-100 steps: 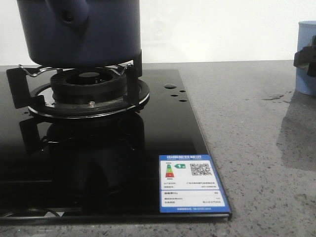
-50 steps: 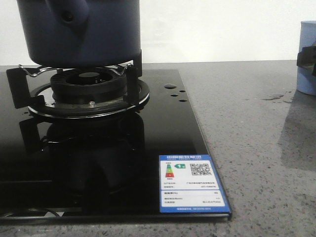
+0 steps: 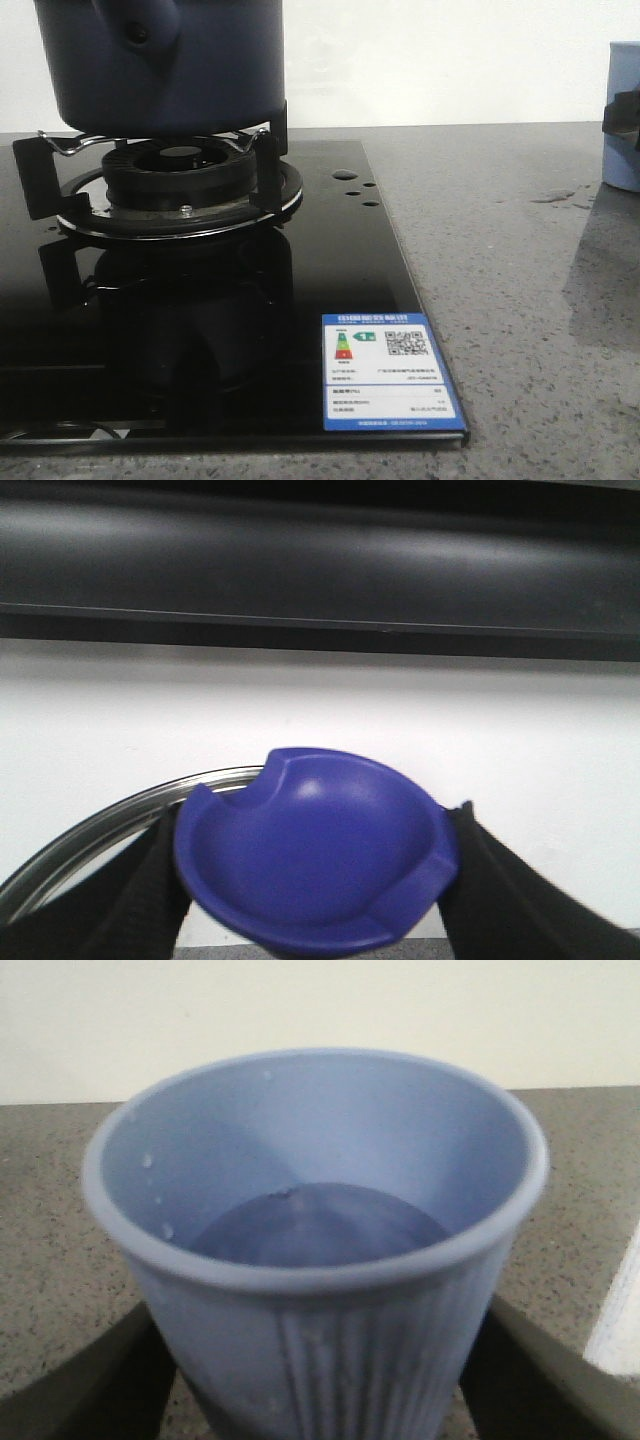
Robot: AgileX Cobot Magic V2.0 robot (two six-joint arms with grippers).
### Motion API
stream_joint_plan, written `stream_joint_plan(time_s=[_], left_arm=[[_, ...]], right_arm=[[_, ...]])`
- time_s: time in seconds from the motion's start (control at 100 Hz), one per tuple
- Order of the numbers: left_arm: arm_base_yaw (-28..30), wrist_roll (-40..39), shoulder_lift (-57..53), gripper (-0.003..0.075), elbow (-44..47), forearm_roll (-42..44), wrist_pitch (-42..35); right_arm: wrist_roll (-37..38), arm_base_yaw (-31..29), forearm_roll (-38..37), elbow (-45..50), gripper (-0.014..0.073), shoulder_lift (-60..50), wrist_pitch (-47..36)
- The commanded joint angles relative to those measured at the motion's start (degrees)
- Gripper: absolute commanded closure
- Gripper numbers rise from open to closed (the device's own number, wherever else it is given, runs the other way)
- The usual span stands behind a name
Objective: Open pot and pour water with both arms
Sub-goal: 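Raise the held cup with the right gripper up toward the pot, then tilt the cup over the open pot with the right gripper to pour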
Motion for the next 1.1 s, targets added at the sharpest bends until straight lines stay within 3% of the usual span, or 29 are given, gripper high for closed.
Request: stream_joint_plan(time_s=[0.0, 0.31, 0.51, 1.09], left_arm=[[0.2, 0.0, -1.2, 0.0350, -2.1, 0.1, -6.8], [0.2, 0.0, -1.2, 0.0350, -2.1, 0.1, -6.8], [0.2, 0.0, -1.2, 0.0350, -2.1, 0.1, -6.8], [0.2, 0.0, -1.2, 0.0350, -2.1, 0.1, -6.8]], right_arm=[[-0.2, 0.0, -2.0, -1.5, 0.0237, -3.8, -5.9], [-0.2, 0.1, -6.6, -1.8, 0.0237, -9.8, -2.2], [-0.2, 0.9, -8.1, -6.5, 0.0237, -13.6, 7.9], [-0.2, 14.1, -8.9, -23.2, 0.0237, -14.5, 27.7]])
